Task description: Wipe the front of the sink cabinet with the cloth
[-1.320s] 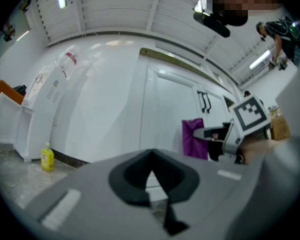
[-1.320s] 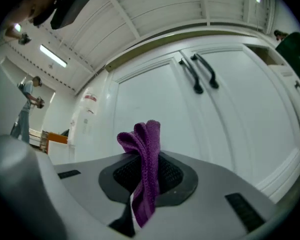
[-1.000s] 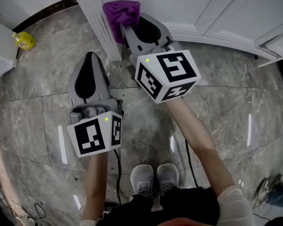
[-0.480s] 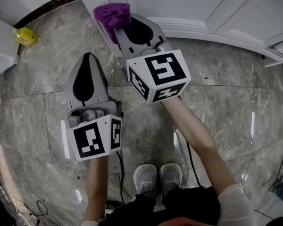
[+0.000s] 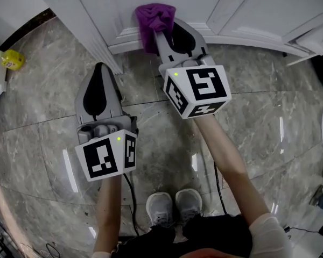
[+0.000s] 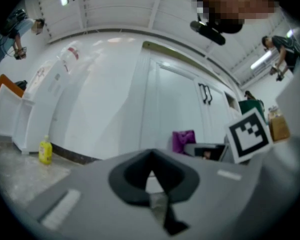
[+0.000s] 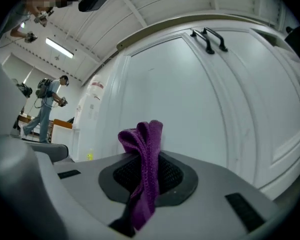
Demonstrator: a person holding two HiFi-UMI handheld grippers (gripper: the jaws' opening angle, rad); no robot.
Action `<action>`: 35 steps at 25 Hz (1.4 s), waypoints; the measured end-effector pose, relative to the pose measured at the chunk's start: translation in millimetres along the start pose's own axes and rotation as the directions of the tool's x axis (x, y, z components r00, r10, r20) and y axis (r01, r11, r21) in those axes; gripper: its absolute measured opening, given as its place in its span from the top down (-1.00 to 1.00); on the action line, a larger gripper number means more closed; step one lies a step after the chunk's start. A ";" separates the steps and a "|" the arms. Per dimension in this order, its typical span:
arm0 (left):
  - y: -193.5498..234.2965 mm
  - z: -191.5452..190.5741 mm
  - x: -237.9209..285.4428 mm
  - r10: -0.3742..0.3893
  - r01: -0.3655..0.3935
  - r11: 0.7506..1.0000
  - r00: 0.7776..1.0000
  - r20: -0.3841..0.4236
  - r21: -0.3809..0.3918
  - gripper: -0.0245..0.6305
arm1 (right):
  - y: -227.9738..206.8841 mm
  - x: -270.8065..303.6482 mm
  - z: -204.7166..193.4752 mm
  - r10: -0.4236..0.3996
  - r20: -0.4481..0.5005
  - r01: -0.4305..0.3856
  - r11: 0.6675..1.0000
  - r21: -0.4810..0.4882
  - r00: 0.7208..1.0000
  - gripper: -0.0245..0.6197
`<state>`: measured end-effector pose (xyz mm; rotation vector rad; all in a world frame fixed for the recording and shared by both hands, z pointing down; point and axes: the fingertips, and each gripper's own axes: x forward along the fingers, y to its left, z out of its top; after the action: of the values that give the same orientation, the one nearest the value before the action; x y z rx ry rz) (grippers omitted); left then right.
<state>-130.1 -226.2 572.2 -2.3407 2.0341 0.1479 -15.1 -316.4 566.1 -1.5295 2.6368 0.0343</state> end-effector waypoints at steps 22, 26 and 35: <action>-42.9 -39.8 40.0 -0.083 0.081 0.995 0.996 -0.037 -0.050 0.91 | -139.4 -72.6 3.5 -0.321 0.057 0.323 0.946 -0.019 0.945 0.76; -35.4 -40.3 36.9 -0.065 0.062 0.996 0.997 -0.042 -0.058 0.91 | -140.5 -73.3 1.6 -0.327 0.048 0.328 0.945 -0.015 0.944 0.76; -30.2 -20.7 21.4 -0.051 0.050 0.998 0.999 -0.016 -0.043 0.91 | -120.9 -78.0 3.4 -0.290 0.029 0.290 0.957 0.006 0.957 0.75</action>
<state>-96.2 -244.9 589.6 -2.4244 1.9975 0.1722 128.4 -308.8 573.1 -1.8822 2.3617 0.0328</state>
